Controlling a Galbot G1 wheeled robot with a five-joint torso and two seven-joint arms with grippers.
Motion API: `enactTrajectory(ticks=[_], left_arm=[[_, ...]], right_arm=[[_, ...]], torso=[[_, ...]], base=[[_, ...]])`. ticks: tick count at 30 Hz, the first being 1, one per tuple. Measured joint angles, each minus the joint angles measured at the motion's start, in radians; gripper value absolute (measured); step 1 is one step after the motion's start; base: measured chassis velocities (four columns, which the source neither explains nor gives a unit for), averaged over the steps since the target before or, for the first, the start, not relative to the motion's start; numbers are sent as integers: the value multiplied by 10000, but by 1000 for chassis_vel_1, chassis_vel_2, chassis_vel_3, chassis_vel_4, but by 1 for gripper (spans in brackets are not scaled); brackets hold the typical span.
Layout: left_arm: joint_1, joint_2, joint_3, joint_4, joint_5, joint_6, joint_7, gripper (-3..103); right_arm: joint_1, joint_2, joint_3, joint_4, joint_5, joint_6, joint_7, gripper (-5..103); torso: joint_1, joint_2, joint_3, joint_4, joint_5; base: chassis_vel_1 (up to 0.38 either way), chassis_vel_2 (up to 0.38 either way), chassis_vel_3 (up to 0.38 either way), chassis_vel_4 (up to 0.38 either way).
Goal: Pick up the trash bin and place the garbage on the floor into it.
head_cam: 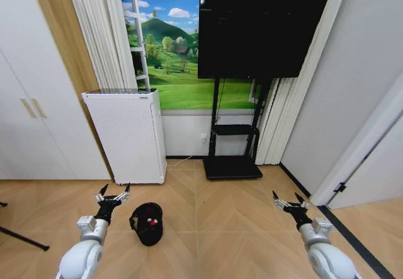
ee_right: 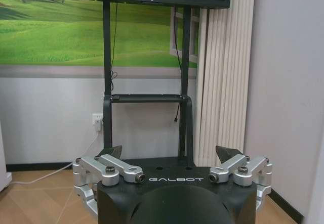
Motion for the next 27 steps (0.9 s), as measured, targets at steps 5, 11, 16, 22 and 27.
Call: enactTrajectory(ticks=[5, 11, 16, 22, 27], left_arm=[[0, -1, 2, 1, 0, 1, 3, 100], [-3, 1, 0, -1, 0, 0, 1, 100], [1, 0, 3, 1, 0, 5, 2, 100], [0, 1, 1, 0, 0, 1, 2, 100], [0, 1, 1, 0, 0, 3, 4, 100]], right_arm=[[0, -1, 2, 0, 0, 0, 1, 100], [1, 1, 0, 0, 0, 0, 0, 100], [1, -1, 1, 0, 0, 1, 1, 100], [0, 0, 0, -2, 0, 0, 0, 100], [1, 0, 1, 0, 0, 1, 1, 100]], torso=[[-1, -6, -1, -2, 7], [-3, -13, -5, -1, 15], [-3, -16, -7, 0, 16], [-5, -18, -9, 1, 11], [-5, -21, -10, -1, 20]], base=[[359, -360, -357, 363], [349, -353, -360, 352], [360, -348, -344, 352], [349, -374, -348, 364], [365, -376, -342, 342]])
